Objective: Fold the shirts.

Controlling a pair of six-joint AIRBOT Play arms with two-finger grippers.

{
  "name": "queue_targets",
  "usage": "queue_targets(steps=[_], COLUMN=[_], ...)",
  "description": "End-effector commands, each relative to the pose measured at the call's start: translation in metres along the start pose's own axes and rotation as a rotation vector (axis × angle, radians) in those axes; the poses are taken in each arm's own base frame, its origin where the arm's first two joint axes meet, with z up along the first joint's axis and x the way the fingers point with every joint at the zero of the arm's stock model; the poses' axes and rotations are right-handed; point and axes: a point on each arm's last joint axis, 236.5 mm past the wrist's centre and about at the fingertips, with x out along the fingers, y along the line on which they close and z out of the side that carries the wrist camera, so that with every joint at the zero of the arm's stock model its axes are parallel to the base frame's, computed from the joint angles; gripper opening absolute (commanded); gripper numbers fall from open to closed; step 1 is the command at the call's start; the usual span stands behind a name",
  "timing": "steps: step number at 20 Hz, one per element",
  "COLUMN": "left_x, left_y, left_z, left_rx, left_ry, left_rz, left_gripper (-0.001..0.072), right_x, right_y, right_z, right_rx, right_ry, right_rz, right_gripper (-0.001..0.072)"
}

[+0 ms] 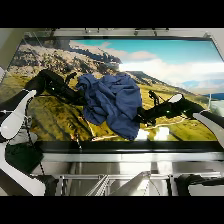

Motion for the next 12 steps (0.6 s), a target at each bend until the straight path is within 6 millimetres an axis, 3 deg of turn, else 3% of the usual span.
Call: queue_targets(steps=[1, 3, 4, 5, 6, 8, 10, 12], left_x=[0.001, -0.015, -0.036, -0.069, -0.109, -0.204, -0.271, -0.335], left_y=[-0.011, -0.047, -0.078, -0.118, -0.159, -0.243, -0.3, -0.358], left_z=[-0.005, -0.014, -0.024, -0.038, -0.052, -0.096, -0.152, -0.209], left_rx=[0.016, 0.064, 0.133, 0.232, 0.345, 0.661, 0.952, 1.177], left_ry=[0.025, 0.039, 0.046, 0.032, -0.018, -0.214, -0.446, -0.751], left_rz=[-0.032, -0.162, -0.265, -0.393, -0.512, -0.698, -0.567, -0.366], left_gripper=[0.0025, 0.0024, 0.0024, 0.0024, 0.0024, 0.0024, 0.0024, 0.0025], right_x=[0.016, -0.003, -0.03, -0.075, -0.136, -0.262, -0.353, -0.406], right_y=[0.019, 0.076, 0.116, 0.165, 0.212, 0.274, 0.308, 0.332], right_z=[0.001, 0.002, -0.001, -0.01, -0.027, -0.087, -0.151, -0.197], right_rx=[-0.03, -0.12, -0.207, -0.342, -0.506, -0.87, -1.157, -1.335], right_ry=[-0.013, -0.041, -0.071, -0.126, -0.211, -0.42, -0.694, -1.027], right_rz=[0.069, 0.28, 0.424, 0.604, 0.786, 1.034, 1.04, 0.849], right_gripper=[0.002, 0.0019, 0.0019, 0.0019, 0.0018, 0.0019, 0.002, 0.002])
